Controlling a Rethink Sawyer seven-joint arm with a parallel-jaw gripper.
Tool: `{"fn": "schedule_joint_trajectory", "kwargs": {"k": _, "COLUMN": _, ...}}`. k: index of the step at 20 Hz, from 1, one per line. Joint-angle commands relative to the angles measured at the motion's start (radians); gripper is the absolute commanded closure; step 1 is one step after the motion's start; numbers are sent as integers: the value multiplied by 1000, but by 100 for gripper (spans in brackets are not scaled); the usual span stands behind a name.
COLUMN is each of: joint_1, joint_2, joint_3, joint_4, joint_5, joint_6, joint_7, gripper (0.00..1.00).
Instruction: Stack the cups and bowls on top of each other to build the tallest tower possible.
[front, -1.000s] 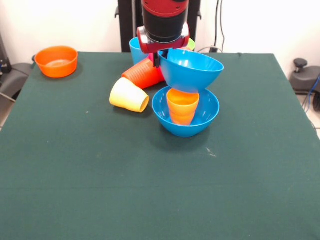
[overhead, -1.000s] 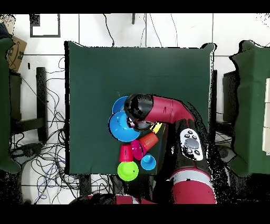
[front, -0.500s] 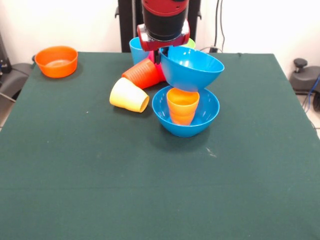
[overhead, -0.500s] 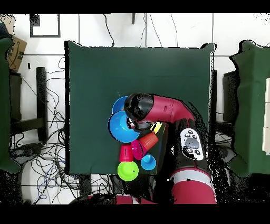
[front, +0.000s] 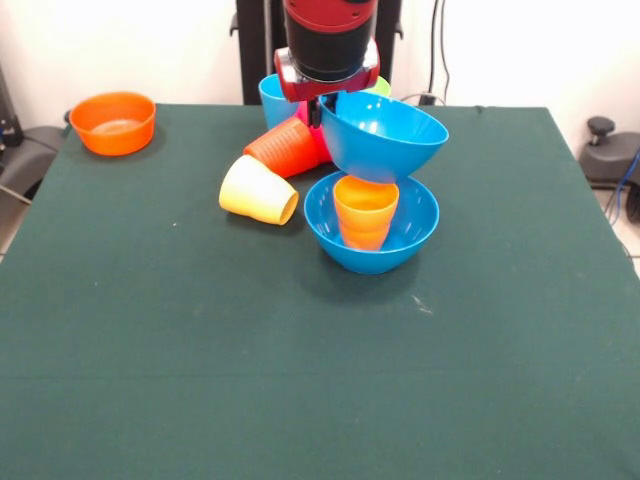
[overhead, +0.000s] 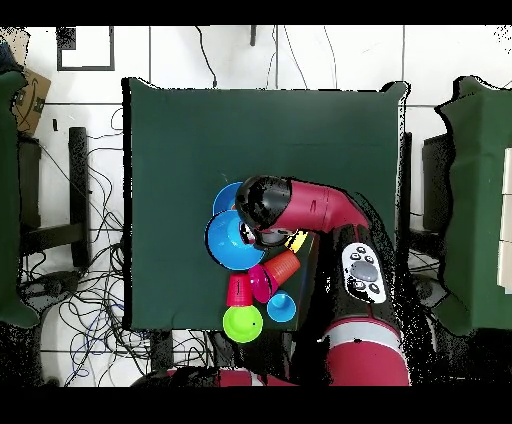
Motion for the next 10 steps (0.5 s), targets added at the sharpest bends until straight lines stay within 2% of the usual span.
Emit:
{"fn": "schedule_joint_trajectory", "kwargs": {"k": 1, "joint_1": 2, "joint_2": 56, "joint_3": 47, "joint_4": -32, "joint_5": -14, "joint_6": 6, "joint_7": 110, "gripper": 100}}
{"fn": "schedule_joint_trajectory", "kwargs": {"k": 6, "joint_1": -11, "joint_2": 40, "joint_3": 57, "joint_4": 3, "joint_5": -1, "joint_6": -80, "joint_7": 118, "gripper": 100}}
{"fn": "schedule_joint_trajectory", "kwargs": {"k": 10, "joint_1": -25, "joint_2": -7, "joint_3": 56, "joint_4": 42, "joint_5": 12, "joint_6": -102, "joint_7": 117, "gripper": 100}}
